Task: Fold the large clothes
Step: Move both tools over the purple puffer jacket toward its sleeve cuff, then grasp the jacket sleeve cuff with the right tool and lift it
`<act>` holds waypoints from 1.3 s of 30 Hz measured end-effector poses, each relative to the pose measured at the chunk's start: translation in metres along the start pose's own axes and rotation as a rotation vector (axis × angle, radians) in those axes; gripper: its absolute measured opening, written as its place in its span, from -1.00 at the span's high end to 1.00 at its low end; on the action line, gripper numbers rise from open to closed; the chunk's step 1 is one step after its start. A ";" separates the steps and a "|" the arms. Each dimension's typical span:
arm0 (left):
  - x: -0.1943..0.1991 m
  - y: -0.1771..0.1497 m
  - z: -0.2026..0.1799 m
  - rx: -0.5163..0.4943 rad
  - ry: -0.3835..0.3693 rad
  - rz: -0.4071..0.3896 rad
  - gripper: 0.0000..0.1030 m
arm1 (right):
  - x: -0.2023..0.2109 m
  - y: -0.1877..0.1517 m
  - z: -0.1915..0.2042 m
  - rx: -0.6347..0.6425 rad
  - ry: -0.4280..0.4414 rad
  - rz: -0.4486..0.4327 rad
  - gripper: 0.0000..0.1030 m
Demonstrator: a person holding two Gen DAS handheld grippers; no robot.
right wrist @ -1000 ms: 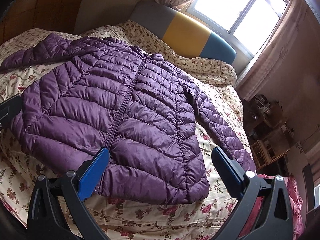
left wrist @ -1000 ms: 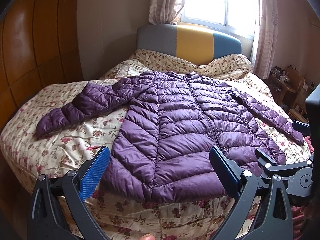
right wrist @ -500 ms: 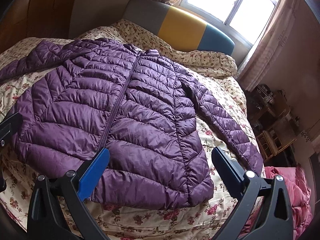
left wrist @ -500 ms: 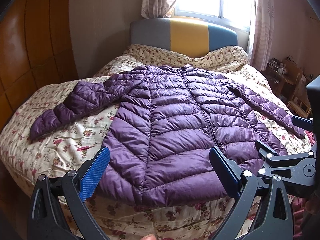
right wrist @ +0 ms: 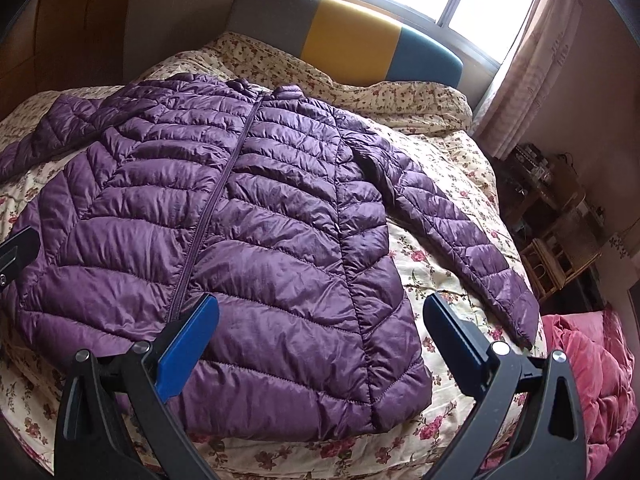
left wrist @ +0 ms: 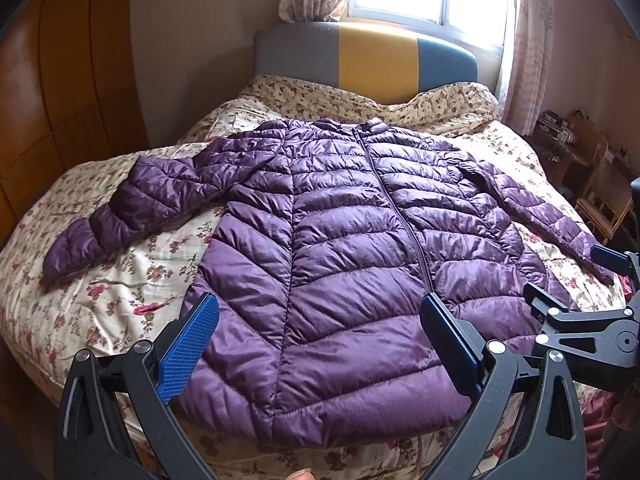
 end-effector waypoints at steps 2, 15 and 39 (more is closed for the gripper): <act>-0.004 0.002 -0.002 0.001 -0.008 0.003 -0.93 | -0.003 -0.001 -0.003 -0.007 0.000 0.007 -0.96; -0.054 0.020 -0.012 0.031 -0.063 0.030 -0.93 | -0.040 -0.016 -0.061 -0.136 -0.057 0.097 -0.96; -0.227 0.058 0.000 -0.054 0.004 0.083 -0.93 | -0.140 -0.150 -0.382 -0.567 -0.499 0.539 -0.41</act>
Point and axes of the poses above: each gripper's, at about its wrist camera, not at the fingertips, and x roughly against the way its jaws point, z to its left, y to its top, the point moved 9 cm from there along -x, roughly the way its jaws point, and after that the axes turned 14 degrees about -z, right-handed, at the moved point
